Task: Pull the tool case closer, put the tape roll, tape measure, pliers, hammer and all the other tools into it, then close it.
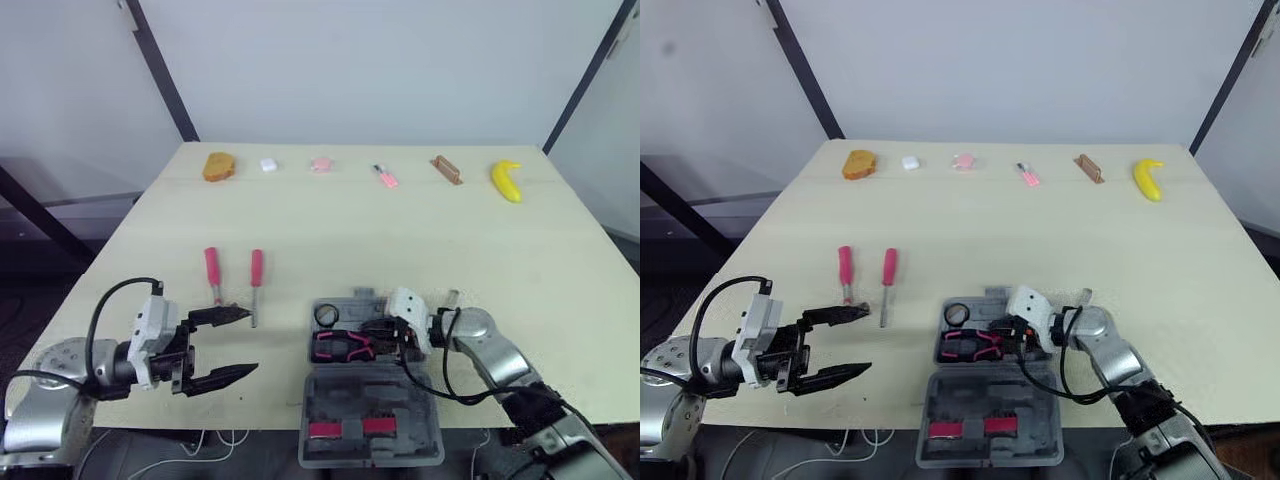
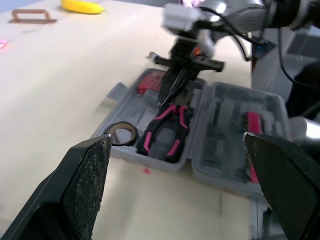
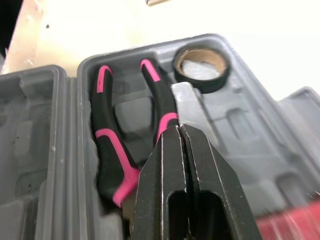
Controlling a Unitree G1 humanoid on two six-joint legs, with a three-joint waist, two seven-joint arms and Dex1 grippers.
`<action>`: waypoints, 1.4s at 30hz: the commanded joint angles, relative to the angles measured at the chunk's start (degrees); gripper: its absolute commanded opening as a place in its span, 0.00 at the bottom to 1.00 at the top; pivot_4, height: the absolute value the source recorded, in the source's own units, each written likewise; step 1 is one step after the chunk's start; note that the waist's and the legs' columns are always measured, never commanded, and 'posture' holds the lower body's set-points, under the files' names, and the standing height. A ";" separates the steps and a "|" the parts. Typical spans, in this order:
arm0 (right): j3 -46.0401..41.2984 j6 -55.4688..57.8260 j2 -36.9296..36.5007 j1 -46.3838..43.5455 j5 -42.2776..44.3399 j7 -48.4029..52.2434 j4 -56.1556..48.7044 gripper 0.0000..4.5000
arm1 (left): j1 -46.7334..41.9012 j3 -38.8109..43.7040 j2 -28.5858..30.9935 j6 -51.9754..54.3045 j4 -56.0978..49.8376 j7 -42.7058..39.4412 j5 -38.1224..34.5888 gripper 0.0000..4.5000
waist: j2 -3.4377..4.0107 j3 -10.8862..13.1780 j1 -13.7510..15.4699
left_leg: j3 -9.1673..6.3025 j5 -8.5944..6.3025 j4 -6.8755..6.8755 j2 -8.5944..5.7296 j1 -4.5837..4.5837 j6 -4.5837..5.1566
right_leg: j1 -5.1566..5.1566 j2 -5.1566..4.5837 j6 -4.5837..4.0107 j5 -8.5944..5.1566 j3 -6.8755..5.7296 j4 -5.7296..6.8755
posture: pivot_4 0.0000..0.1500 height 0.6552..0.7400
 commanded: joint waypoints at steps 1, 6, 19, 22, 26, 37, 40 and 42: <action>-3.61 -2.89 -0.03 1.99 3.21 -1.25 -5.56 0.01 | 0.29 1.54 -0.49 0.54 -1.69 1.45 -1.47 1.00 | 0.01 0.03 -0.06 | 0.00 0.00 0.00 -0.01 -0.08 0.00 | -0.05 0.01 0.00 0.00 -0.01 -0.01 | 1.00 1.00; -12.90 -4.14 -1.77 8.07 9.10 -3.82 -9.41 0.01 | 2.19 4.34 -2.77 1.56 -1.30 6.15 -2.03 1.00 | -0.04 0.15 0.12 | 0.00 -0.01 -0.06 0.02 -0.09 0.00 | -0.02 -0.07 0.00 -0.01 -0.02 -0.12 | 1.00 1.00; -37.54 -11.38 -9.89 26.96 22.09 -1.24 -6.00 0.06 | 9.17 17.07 -7.66 -1.90 7.38 13.36 -2.20 1.00 | -0.26 0.34 0.23 | 0.02 0.00 0.00 -0.08 0.04 0.01 | 0.07 0.02 0.01 0.00 0.00 -0.07 | 1.00 1.00; -44.45 -11.82 -10.30 34.99 25.96 0.08 -4.72 0.24 | 9.70 20.28 -8.87 -4.44 13.82 15.96 -1.57 1.00 | -0.25 0.34 0.37 | 0.02 0.00 -0.01 -0.07 0.05 0.01 | 0.08 0.06 0.00 -0.01 0.01 -0.07 | 1.00 1.00; -51.10 -13.67 -8.95 42.46 28.15 -0.48 -2.10 0.65 | 13.09 22.47 -10.50 -8.05 19.92 16.02 -0.36 1.00 | -0.35 0.38 0.18 | 0.08 -0.01 -0.01 -0.08 0.09 0.01 | 0.14 0.01 0.02 -0.02 0.04 -0.15 | 1.00 1.00; -55.24 -17.93 -7.80 49.36 28.77 2.71 3.13 0.99 | 13.72 23.83 -9.13 -12.70 28.88 14.07 0.06 1.00 | -0.59 0.42 0.28 | 0.22 -0.01 -0.02 0.17 0.96 0.00 | 0.80 -0.08 -0.22 -0.18 0.17 -0.14 | 1.00 1.00; -54.28 -15.98 -8.51 49.42 29.05 2.64 1.17 0.99 | 13.63 22.46 -8.99 -11.56 26.91 13.01 -0.22 1.00 | -0.58 0.42 0.27 | 0.21 -0.01 -0.03 0.18 0.95 0.00 | 0.80 -0.08 -0.23 -0.18 0.16 -0.14 | 1.00 1.00; -51.98 -12.77 -9.65 49.63 29.56 3.74 -2.49 0.99 | 14.27 19.77 -8.58 -9.31 23.59 10.74 -0.29 1.00 | -0.55 0.44 0.27 | 0.21 -0.01 -0.04 0.18 0.93 0.00 | 0.81 -0.09 -0.24 -0.17 0.16 -0.14 | 1.00 1.00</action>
